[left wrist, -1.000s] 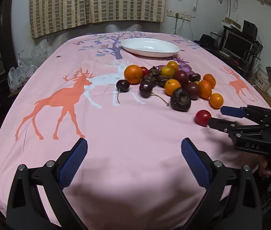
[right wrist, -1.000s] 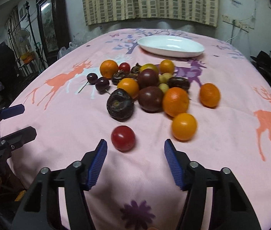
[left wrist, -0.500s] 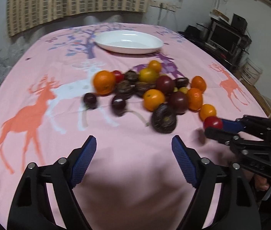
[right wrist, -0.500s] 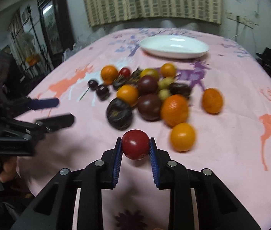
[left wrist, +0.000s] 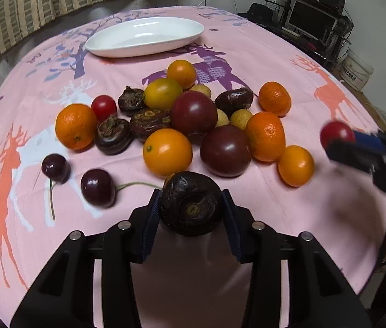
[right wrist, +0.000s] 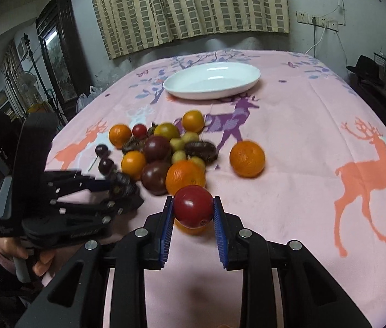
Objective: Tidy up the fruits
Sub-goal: 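Grasp the red cherry tomato with the right tool while the left tool grasps a dark plum, then release the plum and tomato onto the white plate with both tools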
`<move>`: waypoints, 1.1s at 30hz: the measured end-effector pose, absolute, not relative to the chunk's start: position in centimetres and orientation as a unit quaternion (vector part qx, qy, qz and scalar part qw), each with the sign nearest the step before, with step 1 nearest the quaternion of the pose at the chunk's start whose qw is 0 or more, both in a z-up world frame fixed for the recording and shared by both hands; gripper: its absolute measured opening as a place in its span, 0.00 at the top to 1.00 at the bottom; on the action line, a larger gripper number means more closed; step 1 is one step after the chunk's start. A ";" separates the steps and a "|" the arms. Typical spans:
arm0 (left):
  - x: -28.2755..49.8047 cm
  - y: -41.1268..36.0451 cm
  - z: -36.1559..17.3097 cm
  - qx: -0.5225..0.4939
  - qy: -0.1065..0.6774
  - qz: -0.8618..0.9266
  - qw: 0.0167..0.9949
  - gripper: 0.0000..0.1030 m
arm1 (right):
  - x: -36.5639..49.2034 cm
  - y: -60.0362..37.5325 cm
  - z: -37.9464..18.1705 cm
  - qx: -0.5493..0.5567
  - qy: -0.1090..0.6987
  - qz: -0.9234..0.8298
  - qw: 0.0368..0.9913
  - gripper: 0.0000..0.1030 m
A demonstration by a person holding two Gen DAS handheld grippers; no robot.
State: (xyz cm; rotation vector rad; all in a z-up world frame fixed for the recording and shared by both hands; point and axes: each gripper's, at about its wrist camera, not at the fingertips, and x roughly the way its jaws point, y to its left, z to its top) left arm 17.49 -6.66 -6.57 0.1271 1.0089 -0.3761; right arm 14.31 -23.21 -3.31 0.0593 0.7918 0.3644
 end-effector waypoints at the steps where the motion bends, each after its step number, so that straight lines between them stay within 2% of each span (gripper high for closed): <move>1: 17.5 -6.1 -6.2 0.055 0.483 -0.182 0.855 0.59 | 15.0 -23.3 -2.9 0.029 0.378 0.177 0.908 0.73; 5: 19.5 -4.4 -2.9 0.032 0.466 -0.197 0.862 0.59 | 19.8 -23.1 -0.9 0.037 0.363 0.179 0.913 0.72; 10: 29.8 -4.5 1.8 0.049 0.415 -0.185 0.889 0.59 | 30.4 -21.3 0.7 0.041 0.354 0.180 0.917 0.72; 16: 44.4 -5.8 -0.7 0.024 0.472 -0.161 0.866 0.59 | 42.0 -18.5 -2.0 0.007 0.410 0.156 0.899 0.71; 21: 48.9 -5.4 -3.5 0.019 0.504 -0.136 0.853 0.59 | 45.1 -16.9 -4.3 -0.011 0.440 0.156 0.884 0.70; 22: 49.0 -5.1 -4.0 0.017 0.511 -0.132 0.849 0.58 | 45.1 -16.6 -4.3 -0.016 0.439 0.157 0.885 0.64; 23: 49.0 -4.9 -4.3 0.015 0.519 -0.127 0.845 0.56 | 44.8 -16.6 -4.3 -0.021 0.439 0.152 0.885 0.37; 24: 48.7 -4.4 -4.4 0.007 0.526 -0.118 0.842 0.44 | 44.2 -16.6 -4.0 -0.029 0.436 0.138 0.889 0.20; 27: 46.5 -2.6 -2.2 -0.024 0.501 -0.116 0.857 0.07 | 41.6 -17.3 -2.5 -0.024 0.422 0.152 0.894 0.19; 33: 36.5 0.9 3.1 -0.031 0.438 -0.126 0.889 0.04 | 29.5 -19.1 0.8 -0.039 0.373 0.182 0.909 0.15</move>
